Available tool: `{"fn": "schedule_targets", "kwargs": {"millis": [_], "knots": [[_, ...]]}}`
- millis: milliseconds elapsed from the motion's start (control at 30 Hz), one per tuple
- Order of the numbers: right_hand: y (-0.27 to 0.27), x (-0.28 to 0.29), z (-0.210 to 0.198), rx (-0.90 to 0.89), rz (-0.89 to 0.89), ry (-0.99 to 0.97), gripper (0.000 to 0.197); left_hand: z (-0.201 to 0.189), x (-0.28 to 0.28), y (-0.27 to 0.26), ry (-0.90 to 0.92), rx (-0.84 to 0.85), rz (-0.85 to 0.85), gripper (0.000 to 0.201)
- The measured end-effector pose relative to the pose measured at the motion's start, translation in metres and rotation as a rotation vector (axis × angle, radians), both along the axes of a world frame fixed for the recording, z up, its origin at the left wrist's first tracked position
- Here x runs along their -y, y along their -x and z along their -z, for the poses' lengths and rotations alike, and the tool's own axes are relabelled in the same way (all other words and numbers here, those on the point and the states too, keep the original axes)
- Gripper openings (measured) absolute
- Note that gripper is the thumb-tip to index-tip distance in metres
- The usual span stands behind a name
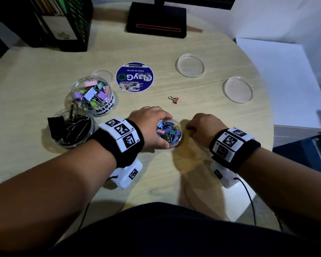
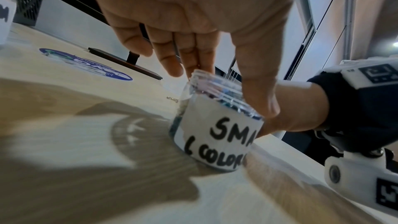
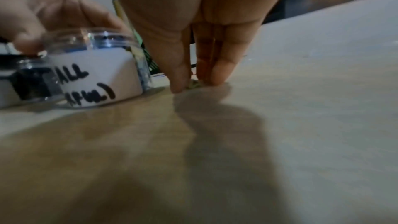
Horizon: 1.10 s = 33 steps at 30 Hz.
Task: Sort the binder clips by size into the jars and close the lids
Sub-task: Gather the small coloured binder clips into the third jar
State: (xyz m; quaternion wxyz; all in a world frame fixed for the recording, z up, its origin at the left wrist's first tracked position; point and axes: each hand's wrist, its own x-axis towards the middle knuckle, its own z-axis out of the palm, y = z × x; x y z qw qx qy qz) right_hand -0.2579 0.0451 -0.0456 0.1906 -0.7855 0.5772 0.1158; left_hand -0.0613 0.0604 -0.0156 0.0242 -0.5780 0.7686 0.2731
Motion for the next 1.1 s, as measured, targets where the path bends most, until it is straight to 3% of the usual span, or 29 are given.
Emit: {"fn": "schedule_targets", "kwargs": {"millis": [167, 267, 433, 600, 767, 867, 967, 1100], "knots": [[-0.007, 0.003, -0.003, -0.055, -0.017, -0.026, 0.020, -0.001, -0.002, 0.000, -0.003, -0.007, -0.014, 0.078], [-0.004, 0.005, -0.004, -0.020, 0.063, -0.028, 0.004, -0.001, -0.003, 0.000, -0.004, -0.019, -0.023, 0.078], [0.003, 0.001, 0.004, 0.018, 0.083, -0.038, 0.006, 0.000, -0.003, -0.001, -0.013, -0.033, -0.037, 0.078], [0.015, -0.004, 0.005, 0.094, 0.157, 0.020, 0.026, 0.000, -0.004, -0.001, -0.025, -0.056, -0.052, 0.078], [0.011, -0.004, -0.001, -0.107, 0.078, -0.062, 0.027, 0.002, -0.005, -0.002, -0.025, -0.077, -0.078, 0.077], [0.005, -0.006, -0.007, -0.181, 0.003, -0.073, 0.014, 0.002, -0.005, -0.002, -0.025, -0.079, -0.083, 0.078], [0.001, -0.007, -0.009, -0.204, 0.004, -0.073, 0.002, 0.006, -0.005, -0.003, -0.023, -0.076, -0.083, 0.079], [0.001, -0.006, -0.009, -0.181, 0.074, -0.090, 0.010, 0.010, -0.006, -0.004, -0.017, -0.083, -0.089, 0.081]]}}
